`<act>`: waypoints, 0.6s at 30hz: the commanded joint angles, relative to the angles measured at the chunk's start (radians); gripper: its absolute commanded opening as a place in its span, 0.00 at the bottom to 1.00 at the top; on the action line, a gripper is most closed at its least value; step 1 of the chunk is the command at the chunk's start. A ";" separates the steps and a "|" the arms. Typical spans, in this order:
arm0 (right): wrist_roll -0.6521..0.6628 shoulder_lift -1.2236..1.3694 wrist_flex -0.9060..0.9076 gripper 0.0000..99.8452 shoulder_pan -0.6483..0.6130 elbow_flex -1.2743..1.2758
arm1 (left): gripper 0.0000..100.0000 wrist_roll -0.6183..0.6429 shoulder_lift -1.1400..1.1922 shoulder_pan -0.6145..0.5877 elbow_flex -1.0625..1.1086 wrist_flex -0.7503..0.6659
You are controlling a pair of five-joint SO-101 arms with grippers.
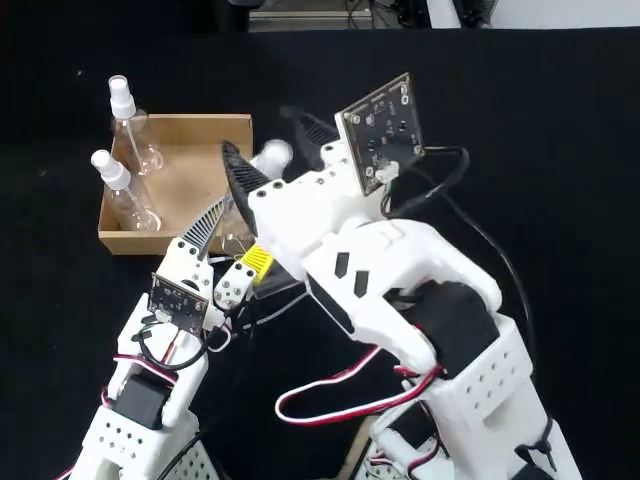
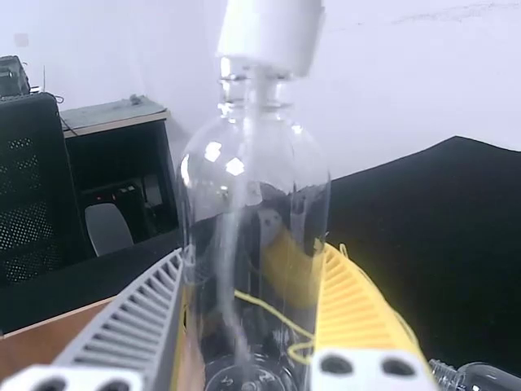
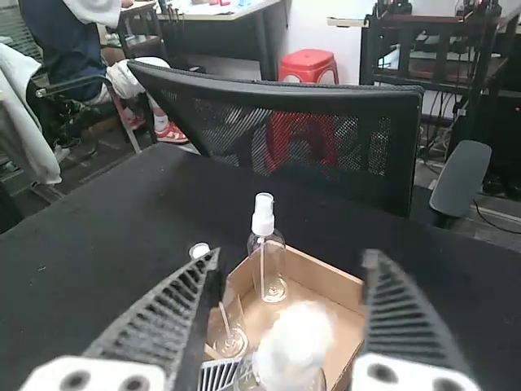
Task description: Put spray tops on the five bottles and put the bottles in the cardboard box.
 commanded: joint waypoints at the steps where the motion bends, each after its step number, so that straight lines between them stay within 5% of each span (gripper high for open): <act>1: 0.006 -0.024 -0.009 0.26 0.012 -0.051 | 0.03 -0.008 -0.012 0.004 0.024 -0.020; 6: 0.012 -0.064 0.020 0.17 0.052 -0.156 | 0.03 -0.008 -0.012 0.004 0.024 -0.020; 11: 0.015 -0.114 0.106 0.02 0.288 -0.131 | 0.03 -0.008 -0.012 0.004 0.024 -0.020; 18: 0.015 -0.120 0.129 0.10 0.594 0.225 | 0.03 -0.008 -0.012 0.004 0.024 -0.020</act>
